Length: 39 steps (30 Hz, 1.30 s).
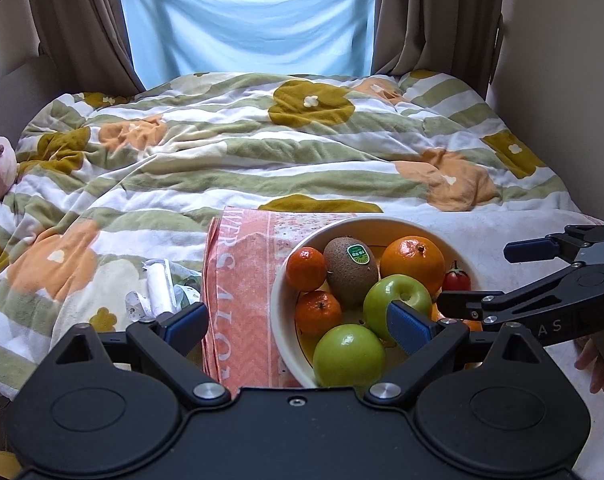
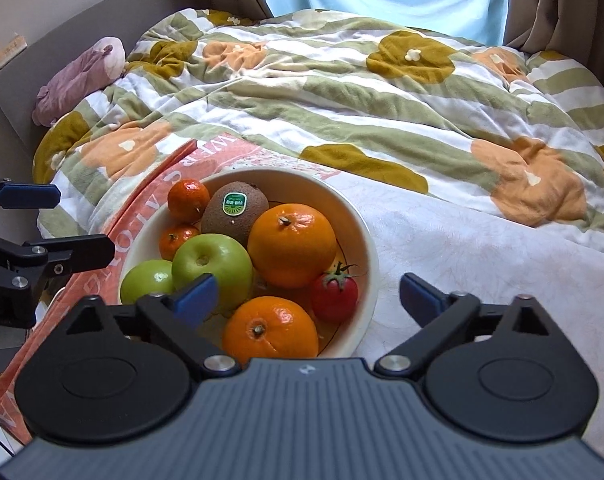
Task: Organize fruits
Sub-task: 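Withdraw both tools toward the last kiwi and cherry tomato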
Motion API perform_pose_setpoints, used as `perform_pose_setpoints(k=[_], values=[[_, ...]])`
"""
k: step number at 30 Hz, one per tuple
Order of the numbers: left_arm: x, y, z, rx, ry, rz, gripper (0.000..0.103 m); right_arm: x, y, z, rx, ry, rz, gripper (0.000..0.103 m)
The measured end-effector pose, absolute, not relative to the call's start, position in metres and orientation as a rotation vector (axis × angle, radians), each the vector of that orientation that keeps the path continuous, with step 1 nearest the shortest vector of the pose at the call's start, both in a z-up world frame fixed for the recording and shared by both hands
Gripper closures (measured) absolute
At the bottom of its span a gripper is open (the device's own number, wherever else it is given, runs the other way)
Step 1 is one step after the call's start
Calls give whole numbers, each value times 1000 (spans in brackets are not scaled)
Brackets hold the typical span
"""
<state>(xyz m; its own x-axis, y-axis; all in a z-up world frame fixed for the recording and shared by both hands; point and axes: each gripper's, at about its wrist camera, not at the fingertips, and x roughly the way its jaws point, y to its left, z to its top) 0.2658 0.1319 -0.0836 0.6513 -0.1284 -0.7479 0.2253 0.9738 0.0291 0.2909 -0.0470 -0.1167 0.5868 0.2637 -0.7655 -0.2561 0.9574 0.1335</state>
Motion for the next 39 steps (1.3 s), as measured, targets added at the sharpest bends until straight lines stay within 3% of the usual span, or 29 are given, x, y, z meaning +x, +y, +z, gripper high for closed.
perform_pose_setpoints(k=[23,32,39], values=[[214,127,-31,147,690,-253,5,206,-64,-37,13,807,122,0],[185,79,-19,155,648,-360,5,150,-110,-20,19,797,-36,0],[159,11,-30,172,683,-410,5,112,-168,-38,-31,842,-87,0]])
